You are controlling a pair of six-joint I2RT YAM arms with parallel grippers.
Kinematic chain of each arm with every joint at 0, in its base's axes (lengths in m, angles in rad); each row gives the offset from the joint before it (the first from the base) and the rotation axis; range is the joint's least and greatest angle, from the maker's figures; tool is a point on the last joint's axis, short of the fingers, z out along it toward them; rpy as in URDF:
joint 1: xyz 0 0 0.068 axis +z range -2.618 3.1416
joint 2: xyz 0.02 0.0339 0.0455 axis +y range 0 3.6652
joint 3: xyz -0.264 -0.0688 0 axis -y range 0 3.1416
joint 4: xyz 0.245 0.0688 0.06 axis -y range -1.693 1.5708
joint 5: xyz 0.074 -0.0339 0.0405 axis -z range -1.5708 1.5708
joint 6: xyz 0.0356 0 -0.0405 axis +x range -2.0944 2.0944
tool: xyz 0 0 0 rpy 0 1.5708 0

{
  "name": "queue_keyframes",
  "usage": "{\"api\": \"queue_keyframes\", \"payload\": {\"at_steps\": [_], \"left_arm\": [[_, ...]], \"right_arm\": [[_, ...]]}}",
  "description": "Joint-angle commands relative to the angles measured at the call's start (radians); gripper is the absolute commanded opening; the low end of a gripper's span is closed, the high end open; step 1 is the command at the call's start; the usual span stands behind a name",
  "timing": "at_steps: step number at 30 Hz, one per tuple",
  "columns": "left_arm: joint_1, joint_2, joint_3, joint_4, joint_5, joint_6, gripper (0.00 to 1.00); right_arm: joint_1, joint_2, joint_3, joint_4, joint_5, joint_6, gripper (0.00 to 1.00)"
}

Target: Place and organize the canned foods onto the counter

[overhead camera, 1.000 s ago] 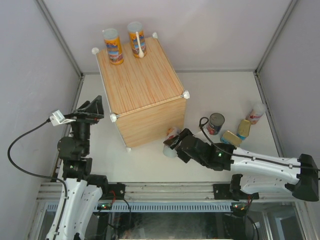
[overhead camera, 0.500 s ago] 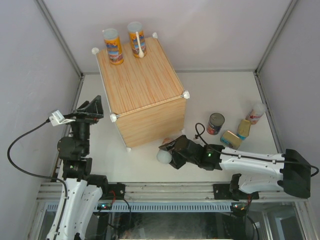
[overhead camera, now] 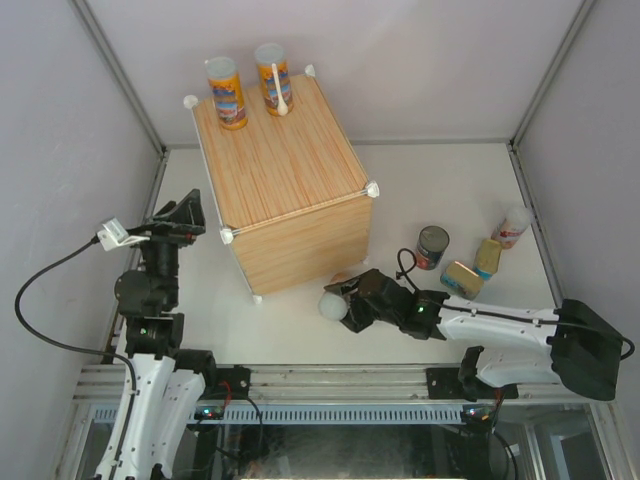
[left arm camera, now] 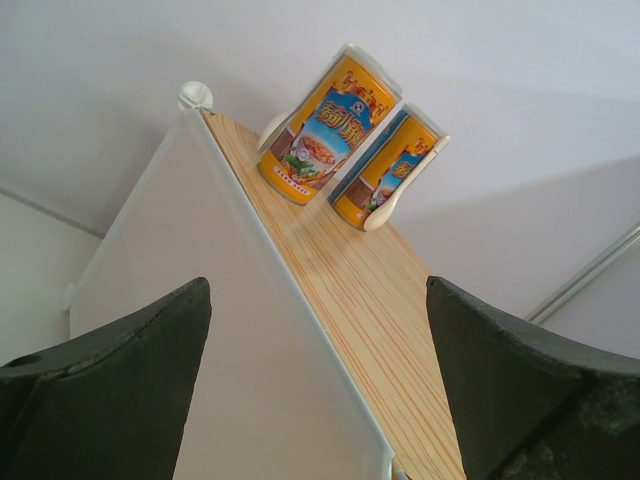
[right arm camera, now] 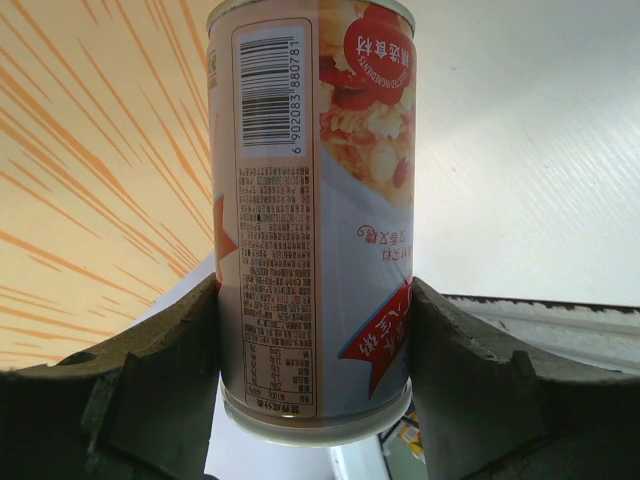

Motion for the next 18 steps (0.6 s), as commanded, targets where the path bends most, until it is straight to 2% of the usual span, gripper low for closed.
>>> {"api": "queue_keyframes", "payload": {"at_steps": [1,12,18], "left_arm": [[0.017,0.011,-0.01,0.048,0.012,-0.012,0.92],[0.023,0.015,-0.013,0.046,0.01,-0.011,0.92],[0.026,0.018,-0.015,0.048,0.011,-0.013,0.92]], "right_arm": [[-0.038,0.023,0.021,0.275,-0.021,0.285,0.0],[-0.082,0.076,0.021,0.277,-0.046,0.301,0.02],[-0.095,0.119,-0.002,0.336,-0.05,0.301,0.23]]}}
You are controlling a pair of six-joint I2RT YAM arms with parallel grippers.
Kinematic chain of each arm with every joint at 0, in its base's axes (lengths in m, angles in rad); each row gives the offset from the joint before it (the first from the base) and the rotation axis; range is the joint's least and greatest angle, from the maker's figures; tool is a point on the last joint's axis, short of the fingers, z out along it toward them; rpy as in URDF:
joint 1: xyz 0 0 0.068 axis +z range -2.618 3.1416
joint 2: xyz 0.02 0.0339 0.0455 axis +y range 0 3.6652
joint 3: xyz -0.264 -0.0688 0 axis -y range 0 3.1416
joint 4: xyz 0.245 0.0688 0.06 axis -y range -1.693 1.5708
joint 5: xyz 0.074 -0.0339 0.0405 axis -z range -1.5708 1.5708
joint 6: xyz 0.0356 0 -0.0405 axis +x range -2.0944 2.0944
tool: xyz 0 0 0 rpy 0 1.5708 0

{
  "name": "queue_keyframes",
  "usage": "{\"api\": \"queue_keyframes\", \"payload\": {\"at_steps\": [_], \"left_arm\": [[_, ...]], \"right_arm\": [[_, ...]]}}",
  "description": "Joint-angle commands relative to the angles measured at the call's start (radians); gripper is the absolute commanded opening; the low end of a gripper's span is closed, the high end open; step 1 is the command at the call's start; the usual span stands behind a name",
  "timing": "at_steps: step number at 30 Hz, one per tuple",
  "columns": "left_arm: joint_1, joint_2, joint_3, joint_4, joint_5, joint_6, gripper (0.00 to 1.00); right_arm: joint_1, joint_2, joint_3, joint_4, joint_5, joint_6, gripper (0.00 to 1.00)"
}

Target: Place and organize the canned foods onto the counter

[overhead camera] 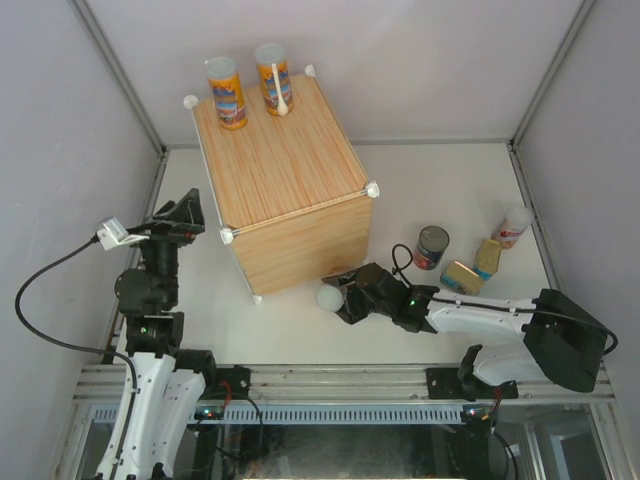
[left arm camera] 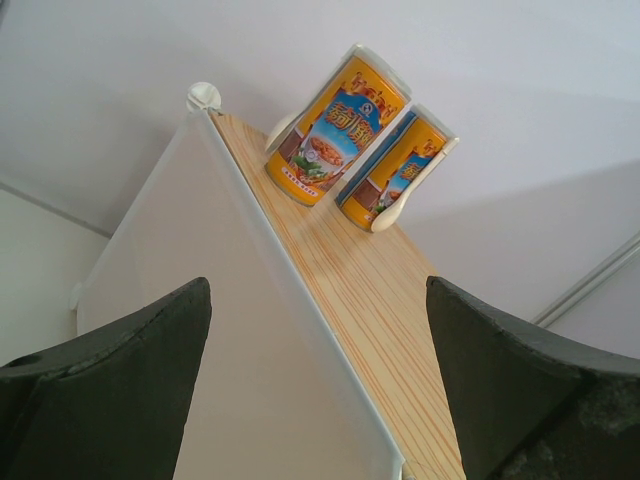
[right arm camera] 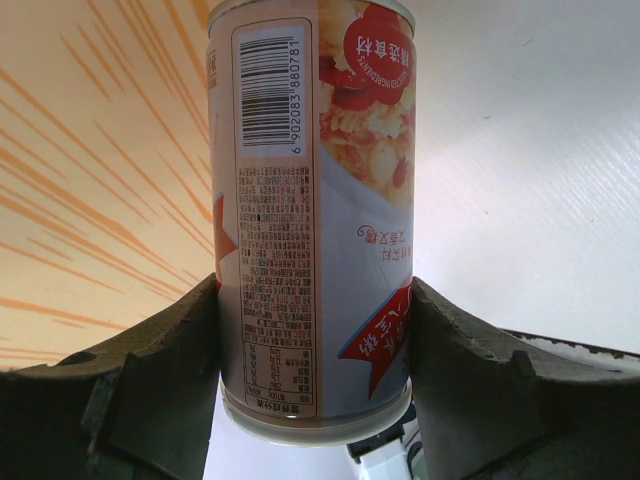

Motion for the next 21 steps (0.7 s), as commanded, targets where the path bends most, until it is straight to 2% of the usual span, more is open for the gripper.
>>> {"api": "queue_keyframes", "payload": {"at_steps": [1,14,21], "left_arm": [[0.01,0.005,-0.014,0.046,0.007,-0.015,0.92],[0.021,0.017,-0.017,0.058,0.026,-0.03,0.92],[0.022,0.024,-0.018,0.06,0.028,-0.033,0.92]], "right_arm": [[-0.013,0.011,-0.001,0.192,0.004,0.291,0.29],[-0.018,0.04,0.002,0.27,0.02,0.286,0.7],[-0.022,0.037,0.017,0.268,0.02,0.275,0.76]]}}
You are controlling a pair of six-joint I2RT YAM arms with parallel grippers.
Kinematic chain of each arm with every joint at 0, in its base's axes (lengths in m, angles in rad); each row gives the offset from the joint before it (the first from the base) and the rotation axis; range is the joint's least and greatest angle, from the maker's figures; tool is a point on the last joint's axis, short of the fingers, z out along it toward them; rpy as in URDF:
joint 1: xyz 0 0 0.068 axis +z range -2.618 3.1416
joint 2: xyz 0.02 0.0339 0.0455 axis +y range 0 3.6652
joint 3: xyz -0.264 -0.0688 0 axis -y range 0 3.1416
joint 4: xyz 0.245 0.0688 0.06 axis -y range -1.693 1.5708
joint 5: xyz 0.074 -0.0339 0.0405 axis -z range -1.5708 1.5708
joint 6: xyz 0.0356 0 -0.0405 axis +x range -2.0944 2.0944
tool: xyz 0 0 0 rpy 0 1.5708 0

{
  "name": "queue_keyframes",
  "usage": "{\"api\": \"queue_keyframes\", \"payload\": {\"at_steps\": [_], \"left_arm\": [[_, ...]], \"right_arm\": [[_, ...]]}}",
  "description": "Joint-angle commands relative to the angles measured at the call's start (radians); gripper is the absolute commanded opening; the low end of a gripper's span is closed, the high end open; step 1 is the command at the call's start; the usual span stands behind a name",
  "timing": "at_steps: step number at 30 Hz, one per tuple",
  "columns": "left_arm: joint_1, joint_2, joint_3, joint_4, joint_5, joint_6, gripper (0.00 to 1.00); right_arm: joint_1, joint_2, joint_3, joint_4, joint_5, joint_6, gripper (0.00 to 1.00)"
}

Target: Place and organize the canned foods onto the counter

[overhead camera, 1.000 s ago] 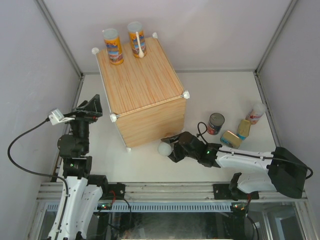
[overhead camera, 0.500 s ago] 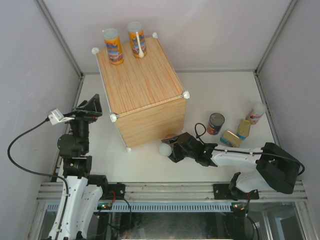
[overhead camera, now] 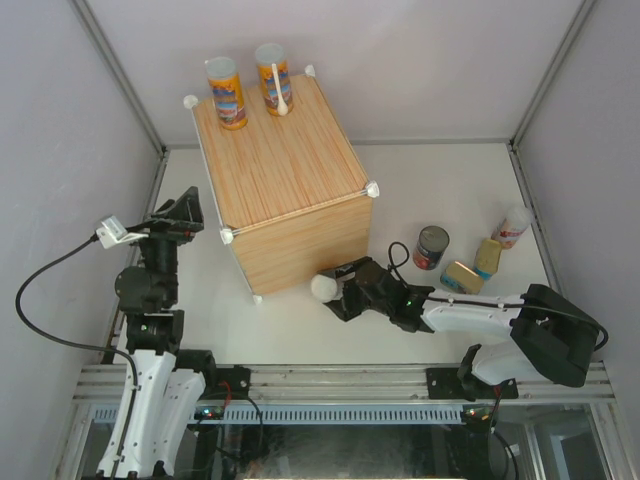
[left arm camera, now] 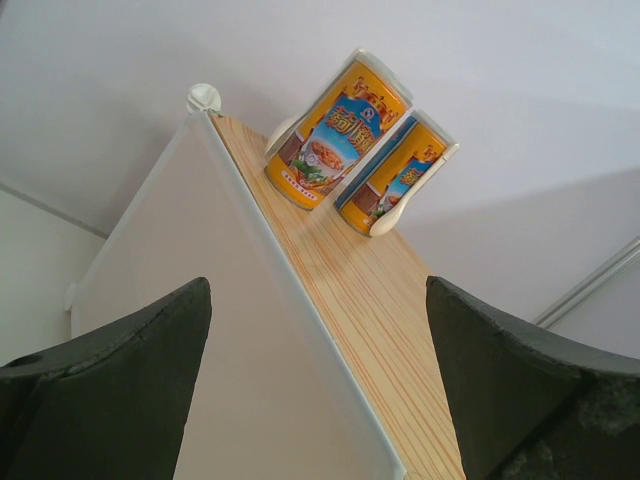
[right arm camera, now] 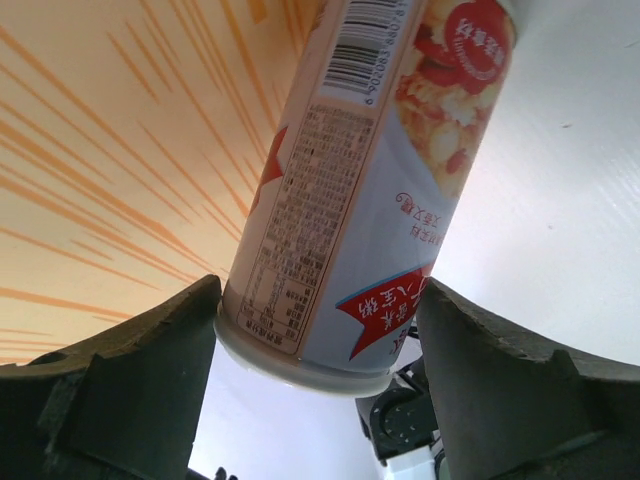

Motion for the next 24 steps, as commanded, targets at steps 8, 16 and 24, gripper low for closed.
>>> {"api": "queue_keyframes", "payload": {"at_steps": [8,16,24], "left_arm": [[0.012,0.014,-0.021,0.047,0.025,-0.02,0.92],[0.02,0.018,-0.024,0.054,0.03,-0.025,0.91],[0.024,0.022,-0.023,0.058,0.034,-0.027,0.91]], "right_arm": [[-0.023,-0.039,0.054,0.097,0.017,0.246,0.77],[-0.032,-0.07,0.075,0.053,0.043,0.199,0.8],[-0.034,-0.086,0.136,-0.033,0.048,0.068,0.81]]}}
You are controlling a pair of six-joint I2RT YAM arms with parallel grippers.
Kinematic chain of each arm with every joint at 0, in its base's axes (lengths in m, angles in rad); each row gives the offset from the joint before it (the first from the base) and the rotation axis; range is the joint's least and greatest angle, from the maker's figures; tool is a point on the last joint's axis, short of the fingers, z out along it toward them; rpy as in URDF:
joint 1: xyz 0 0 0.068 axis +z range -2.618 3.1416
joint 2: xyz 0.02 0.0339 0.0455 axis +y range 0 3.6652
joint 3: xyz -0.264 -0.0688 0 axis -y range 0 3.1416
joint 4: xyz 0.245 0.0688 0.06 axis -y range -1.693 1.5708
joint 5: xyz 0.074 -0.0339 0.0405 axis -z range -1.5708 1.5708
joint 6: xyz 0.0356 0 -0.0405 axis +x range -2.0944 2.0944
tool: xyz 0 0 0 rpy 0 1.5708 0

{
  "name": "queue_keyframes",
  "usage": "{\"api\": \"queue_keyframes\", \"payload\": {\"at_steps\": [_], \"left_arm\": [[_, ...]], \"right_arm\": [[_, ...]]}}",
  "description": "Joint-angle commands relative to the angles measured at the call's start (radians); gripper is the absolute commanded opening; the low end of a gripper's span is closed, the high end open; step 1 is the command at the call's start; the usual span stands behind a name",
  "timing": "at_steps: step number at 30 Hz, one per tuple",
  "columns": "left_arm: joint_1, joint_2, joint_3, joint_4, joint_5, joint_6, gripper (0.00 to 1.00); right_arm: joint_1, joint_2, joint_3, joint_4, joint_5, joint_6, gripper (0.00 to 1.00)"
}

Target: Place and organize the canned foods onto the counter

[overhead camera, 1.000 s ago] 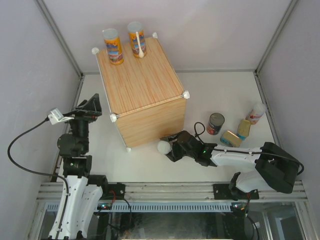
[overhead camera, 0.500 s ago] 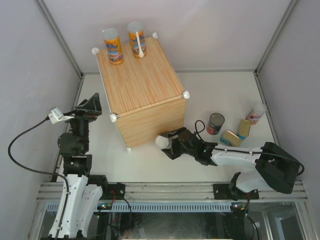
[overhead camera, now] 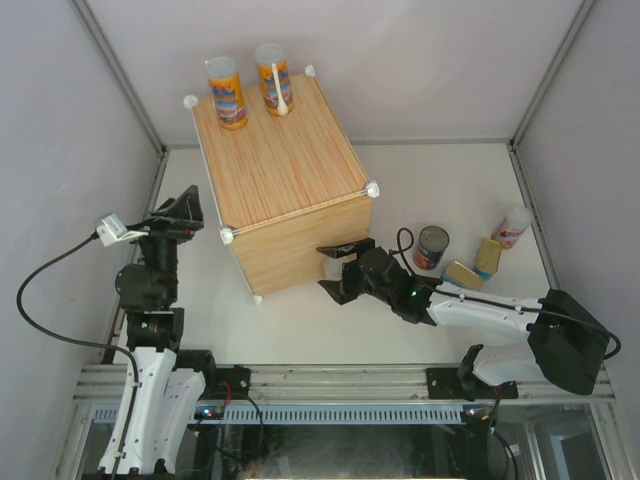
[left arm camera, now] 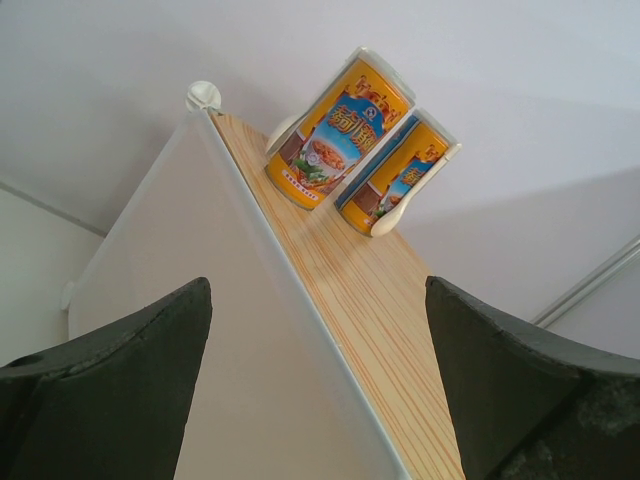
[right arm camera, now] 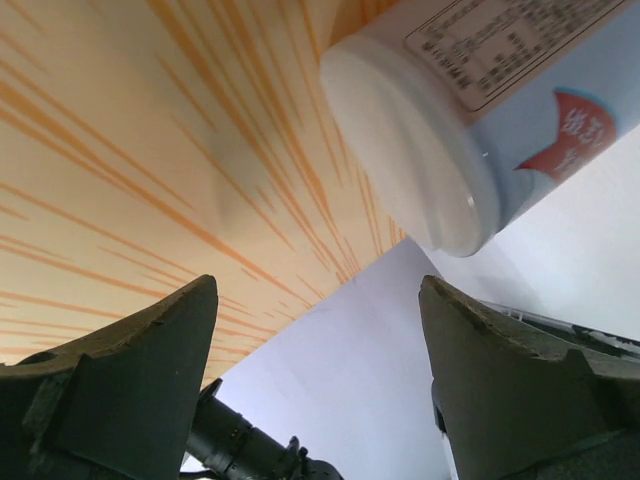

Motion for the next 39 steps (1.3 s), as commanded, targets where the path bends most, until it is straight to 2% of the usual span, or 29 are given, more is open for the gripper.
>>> {"api": "queue_keyframes", "payload": {"at_steps": [1,8,17,20,24,30,34,39], "left_arm": [[0.01,-0.001,-0.023,0.042,0.015,-0.01,0.91],[0.011,-0.012,-0.021,0.041,0.008,-0.005,0.91],[0.011,-0.02,-0.019,0.035,0.01,-0.004,0.91],[0.011,-0.019,-0.017,0.03,0.009,-0.003,0.91],[0.012,-0.014,-0.014,0.03,0.013,-0.006,0.91],[0.011,-0.01,-0.014,0.03,0.019,-0.008,0.91],[0.012,-0.008,-0.014,0.029,0.02,-0.01,0.91],[0.011,-0.007,-0.012,0.03,0.022,-0.007,0.91]], "right_arm": [[0.002,-0.028,0.073,-0.059,0.02,0.038,0.81],[0.076,-0.052,0.176,-0.229,0.134,-0.266,0.8],[0.265,-0.041,0.247,-0.405,0.451,-0.747,0.75],[0.322,0.003,0.305,-0.531,0.562,-0.885,0.76],[0.395,0.037,0.345,-0.658,0.723,-0.989,0.79],[0.422,0.066,0.346,-0.791,0.846,-1.024,0.88],[0.419,0.101,0.346,-0.751,0.887,-1.137,0.94],[0.403,0.134,0.344,-0.662,0.901,-1.255,0.97]]}}
